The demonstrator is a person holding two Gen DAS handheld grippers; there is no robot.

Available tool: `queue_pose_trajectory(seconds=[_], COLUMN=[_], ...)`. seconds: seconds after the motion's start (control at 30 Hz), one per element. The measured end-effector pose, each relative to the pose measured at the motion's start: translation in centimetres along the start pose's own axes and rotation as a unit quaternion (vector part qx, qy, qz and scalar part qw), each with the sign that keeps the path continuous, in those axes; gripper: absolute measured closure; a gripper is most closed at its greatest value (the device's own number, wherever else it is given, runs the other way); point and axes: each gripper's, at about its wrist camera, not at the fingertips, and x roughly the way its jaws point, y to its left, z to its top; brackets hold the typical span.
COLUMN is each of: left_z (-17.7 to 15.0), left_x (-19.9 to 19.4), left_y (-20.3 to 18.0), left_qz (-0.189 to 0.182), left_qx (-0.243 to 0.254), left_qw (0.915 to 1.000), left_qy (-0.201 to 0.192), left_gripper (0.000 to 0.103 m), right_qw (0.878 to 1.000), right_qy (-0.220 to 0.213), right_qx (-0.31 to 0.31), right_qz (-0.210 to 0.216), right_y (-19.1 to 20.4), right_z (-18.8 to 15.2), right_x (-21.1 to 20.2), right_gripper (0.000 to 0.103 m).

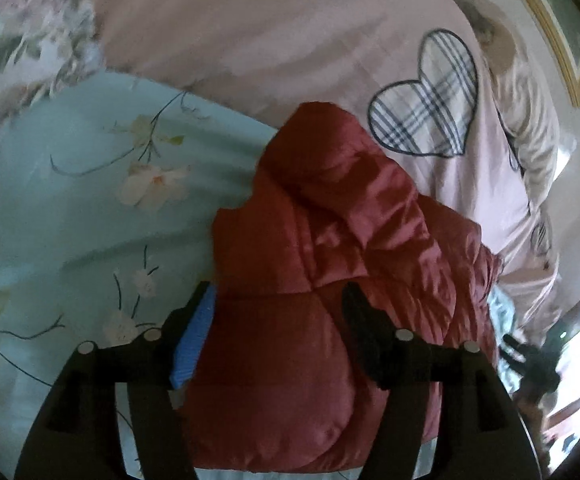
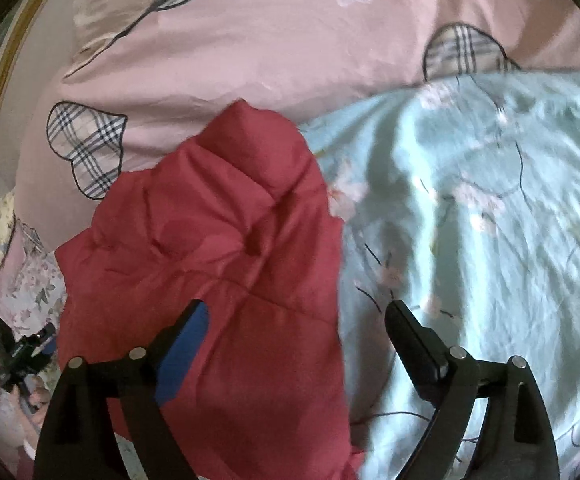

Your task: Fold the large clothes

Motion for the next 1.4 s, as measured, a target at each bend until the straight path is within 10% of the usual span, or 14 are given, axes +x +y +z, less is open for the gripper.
queue_pose_trajectory(seconds=[0.7, 1.03, 1.4], left_z=[0.0, -0.4, -2.4], left_x=[6.7, 5.0, -1.8], left_y=[-1.4, -2.9, -4.1], left_qz=[-0.003, -0.015, -0.034], left_qx=[-0.016, 0.003, 0.04], left_qw=[0.9965, 0.9975, 0.9973], left_qy=[0.082, 0.07, 0.052], left_gripper=[0.014, 0.061, 0.071], right_qw=[0.988, 0.988, 0.987], right_qy=[0.075, 0.079, 0.08], right_qx=[0.085, 0.067, 0.05], right_qz=[0.106, 0.112, 0.129], right_y=[-0.9, 0.8, 3.0], right_z=[-0.9, -0.6, -2.6], right_x=[6.4, 5.0, -0.3], right_gripper=[0.011, 0.054, 0.063])
